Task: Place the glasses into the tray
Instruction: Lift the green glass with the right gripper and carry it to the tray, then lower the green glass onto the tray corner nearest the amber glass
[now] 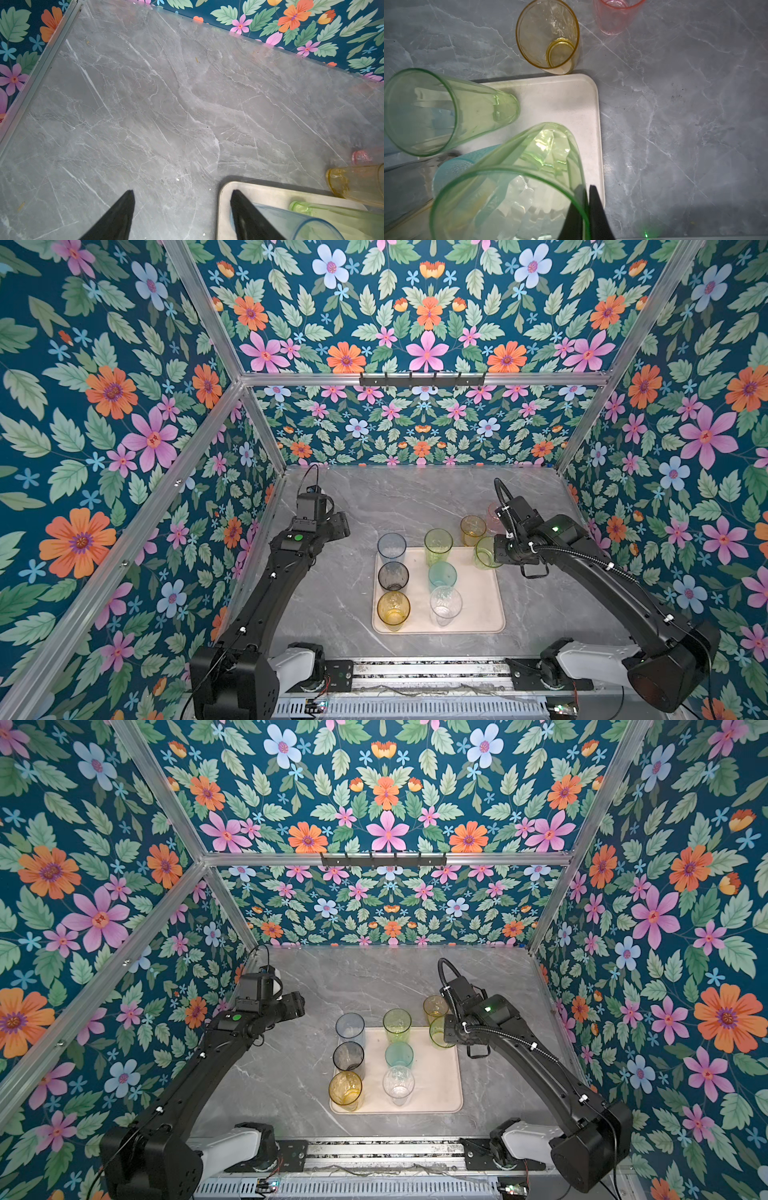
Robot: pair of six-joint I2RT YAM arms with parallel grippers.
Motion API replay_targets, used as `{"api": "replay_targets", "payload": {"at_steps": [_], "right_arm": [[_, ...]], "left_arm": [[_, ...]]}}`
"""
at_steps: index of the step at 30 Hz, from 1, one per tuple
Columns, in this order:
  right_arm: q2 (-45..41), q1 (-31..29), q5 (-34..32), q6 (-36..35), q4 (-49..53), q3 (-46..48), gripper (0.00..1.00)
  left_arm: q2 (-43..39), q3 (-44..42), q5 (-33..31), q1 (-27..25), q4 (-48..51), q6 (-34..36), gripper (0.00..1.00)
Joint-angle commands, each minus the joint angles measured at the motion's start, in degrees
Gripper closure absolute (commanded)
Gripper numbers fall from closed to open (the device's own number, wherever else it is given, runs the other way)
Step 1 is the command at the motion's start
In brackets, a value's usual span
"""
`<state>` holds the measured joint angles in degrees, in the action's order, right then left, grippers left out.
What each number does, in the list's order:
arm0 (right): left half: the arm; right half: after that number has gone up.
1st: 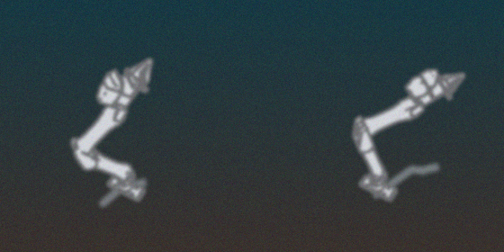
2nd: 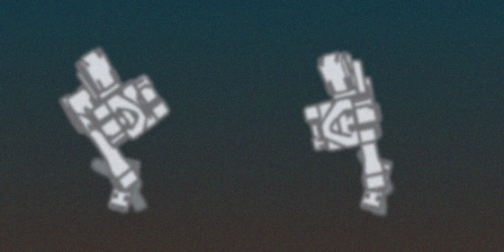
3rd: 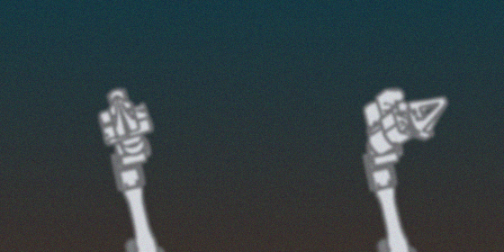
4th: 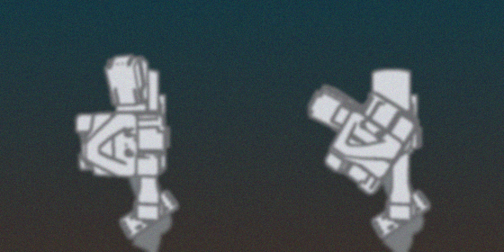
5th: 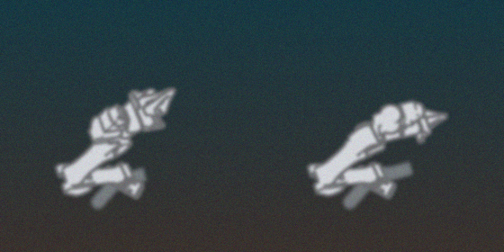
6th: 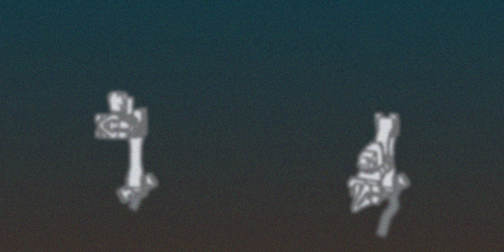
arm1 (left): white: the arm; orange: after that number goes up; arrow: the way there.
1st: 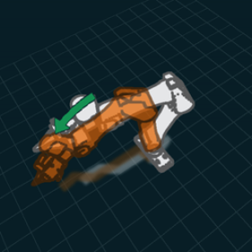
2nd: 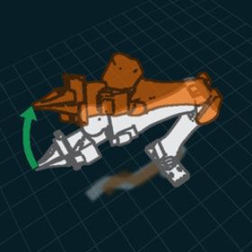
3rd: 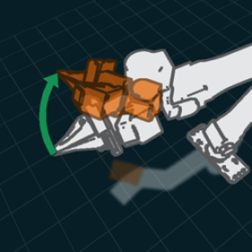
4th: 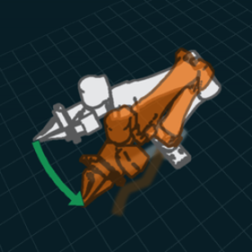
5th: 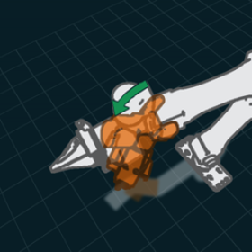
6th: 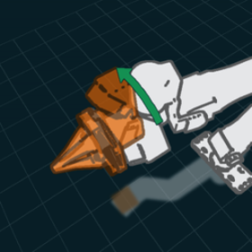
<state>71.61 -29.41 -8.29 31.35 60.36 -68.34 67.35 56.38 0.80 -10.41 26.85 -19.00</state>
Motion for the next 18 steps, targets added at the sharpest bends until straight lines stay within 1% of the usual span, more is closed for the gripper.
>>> {"api": "replay_targets", "payload": {"at_steps": [1, 9, 18], "right_arm": [[-0.4, -0.03, 0.41, 1.16, -4.28, 2.77, 1.0], [-0.48, -0.03, 0.65, 2.81, -7.66, 8.62, 1.0], [2.21, 0.01, 0.74, 4.47, -9.67, 10.47, 1.0]], "left_arm": [[-0.18, 0.05, -0.11, 0.07, -0.37, 0.89, 0.24], [0.35, 0.7, 0.87, 0.14, -0.24, 1.14, 0.24], [1.52, 1.25, 3.68, 0.8, -0.59, 1.13, 0.24]]}}
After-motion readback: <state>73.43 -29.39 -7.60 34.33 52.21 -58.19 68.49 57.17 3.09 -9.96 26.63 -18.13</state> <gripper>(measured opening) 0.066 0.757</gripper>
